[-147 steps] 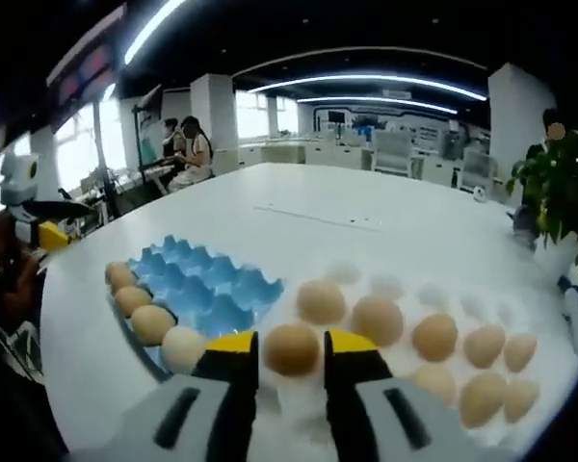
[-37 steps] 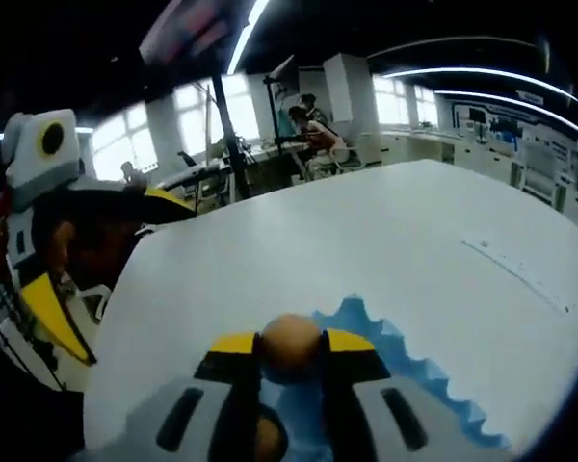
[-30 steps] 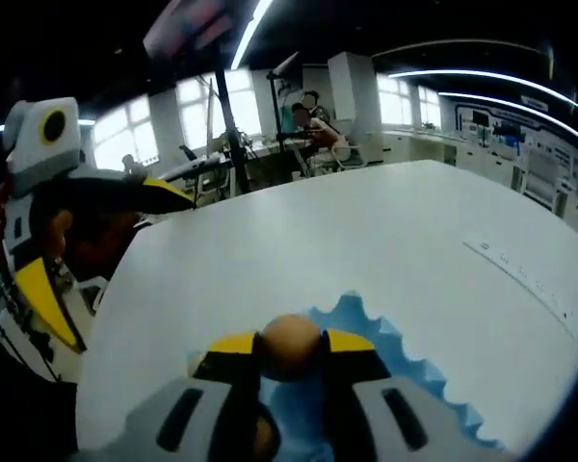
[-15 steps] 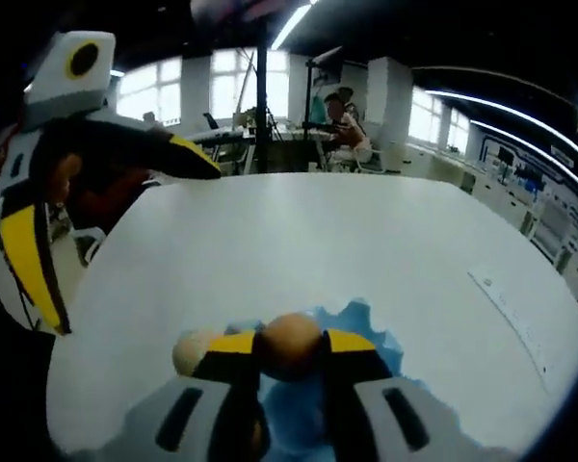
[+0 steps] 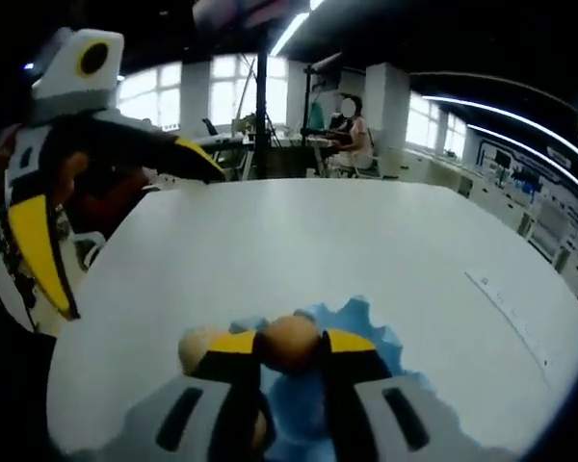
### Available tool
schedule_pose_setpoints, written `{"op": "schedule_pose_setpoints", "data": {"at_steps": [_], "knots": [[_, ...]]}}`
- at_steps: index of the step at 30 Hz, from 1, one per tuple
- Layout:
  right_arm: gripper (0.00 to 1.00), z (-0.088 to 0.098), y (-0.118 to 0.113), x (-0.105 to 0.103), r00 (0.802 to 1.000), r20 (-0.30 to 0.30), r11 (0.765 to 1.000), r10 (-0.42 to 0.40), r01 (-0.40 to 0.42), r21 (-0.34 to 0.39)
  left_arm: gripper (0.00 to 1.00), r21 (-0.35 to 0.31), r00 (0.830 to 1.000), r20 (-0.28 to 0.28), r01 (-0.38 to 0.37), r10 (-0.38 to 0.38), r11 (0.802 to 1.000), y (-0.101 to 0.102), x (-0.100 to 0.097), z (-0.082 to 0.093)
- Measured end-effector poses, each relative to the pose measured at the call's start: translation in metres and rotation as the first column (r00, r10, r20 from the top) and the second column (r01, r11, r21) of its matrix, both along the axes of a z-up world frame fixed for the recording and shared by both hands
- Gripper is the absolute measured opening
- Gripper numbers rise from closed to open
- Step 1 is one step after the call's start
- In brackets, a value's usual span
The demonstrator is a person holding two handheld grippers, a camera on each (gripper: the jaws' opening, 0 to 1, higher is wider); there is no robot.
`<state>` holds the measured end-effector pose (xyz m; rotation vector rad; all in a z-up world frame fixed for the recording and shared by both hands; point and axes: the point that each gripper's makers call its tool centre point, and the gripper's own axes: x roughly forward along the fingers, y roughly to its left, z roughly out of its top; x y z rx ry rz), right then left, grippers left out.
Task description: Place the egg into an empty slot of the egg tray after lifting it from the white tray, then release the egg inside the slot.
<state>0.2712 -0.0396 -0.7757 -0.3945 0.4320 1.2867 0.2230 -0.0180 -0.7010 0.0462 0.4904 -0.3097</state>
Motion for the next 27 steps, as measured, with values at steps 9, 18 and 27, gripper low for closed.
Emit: {"op": "schedule_pose_setpoints", "data": {"at_steps": [9,18,27], "knots": [[0.24,0.017,-0.008,-0.004,0.999,-0.017,0.996,-0.038,0.040,0.077,0.86,0.002,1.000,0.009,0.002,-0.002,1.000,-0.002,-0.001,0.003],[0.24,0.035,-0.075,0.006,0.977,-0.039,0.966,-0.210,0.214,0.144,0.86,0.001,1.000,0.014,0.028,-0.028,1.000,-0.011,0.000,0.002],[0.24,0.035,-0.161,0.020,0.902,-0.037,0.889,-0.431,0.431,0.155,0.86,-0.001,0.999,0.009,0.045,-0.045,0.999,-0.016,0.000,-0.002]]}}
